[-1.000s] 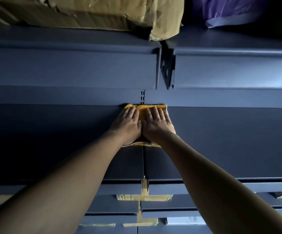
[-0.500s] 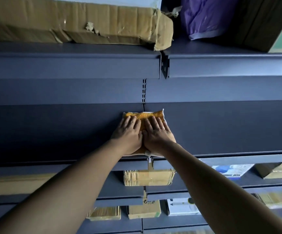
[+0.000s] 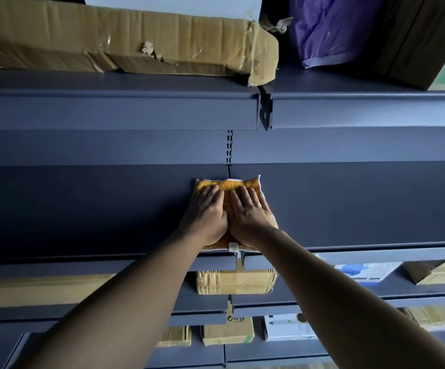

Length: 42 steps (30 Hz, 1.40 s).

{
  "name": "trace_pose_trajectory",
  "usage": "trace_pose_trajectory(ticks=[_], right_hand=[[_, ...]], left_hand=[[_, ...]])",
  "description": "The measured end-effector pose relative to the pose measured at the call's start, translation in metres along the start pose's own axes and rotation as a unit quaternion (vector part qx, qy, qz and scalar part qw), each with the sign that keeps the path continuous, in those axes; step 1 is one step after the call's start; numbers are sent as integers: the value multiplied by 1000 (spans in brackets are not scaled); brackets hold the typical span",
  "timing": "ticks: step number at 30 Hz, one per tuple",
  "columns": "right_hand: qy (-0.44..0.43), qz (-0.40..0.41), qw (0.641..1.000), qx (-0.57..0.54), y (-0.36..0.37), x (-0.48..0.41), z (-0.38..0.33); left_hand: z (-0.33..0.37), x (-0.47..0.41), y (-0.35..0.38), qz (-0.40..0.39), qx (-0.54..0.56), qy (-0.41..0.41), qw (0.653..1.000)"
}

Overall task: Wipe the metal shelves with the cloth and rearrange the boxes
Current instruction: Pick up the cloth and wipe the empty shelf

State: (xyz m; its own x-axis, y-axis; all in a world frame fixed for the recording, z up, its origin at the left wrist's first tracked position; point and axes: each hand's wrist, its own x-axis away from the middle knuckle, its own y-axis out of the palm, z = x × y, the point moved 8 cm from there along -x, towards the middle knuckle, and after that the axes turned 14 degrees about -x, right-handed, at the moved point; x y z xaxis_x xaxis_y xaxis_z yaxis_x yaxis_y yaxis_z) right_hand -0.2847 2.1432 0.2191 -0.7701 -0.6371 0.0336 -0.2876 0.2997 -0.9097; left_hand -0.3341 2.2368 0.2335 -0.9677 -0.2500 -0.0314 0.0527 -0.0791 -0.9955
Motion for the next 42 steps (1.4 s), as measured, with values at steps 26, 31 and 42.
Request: trace_pose_trajectory(ticks=[26, 31, 42], right_hand=[[-17, 18, 999, 20, 29, -47, -57], [-18, 15, 1000, 15, 26, -86, -51], [-9, 4, 1000, 13, 21, -127, -46]], left_hand=[[-82, -8, 1, -15, -83, 26, 996], [-92, -47, 4, -25, -93, 26, 995], [-102, -88, 1, -21, -83, 40, 996]])
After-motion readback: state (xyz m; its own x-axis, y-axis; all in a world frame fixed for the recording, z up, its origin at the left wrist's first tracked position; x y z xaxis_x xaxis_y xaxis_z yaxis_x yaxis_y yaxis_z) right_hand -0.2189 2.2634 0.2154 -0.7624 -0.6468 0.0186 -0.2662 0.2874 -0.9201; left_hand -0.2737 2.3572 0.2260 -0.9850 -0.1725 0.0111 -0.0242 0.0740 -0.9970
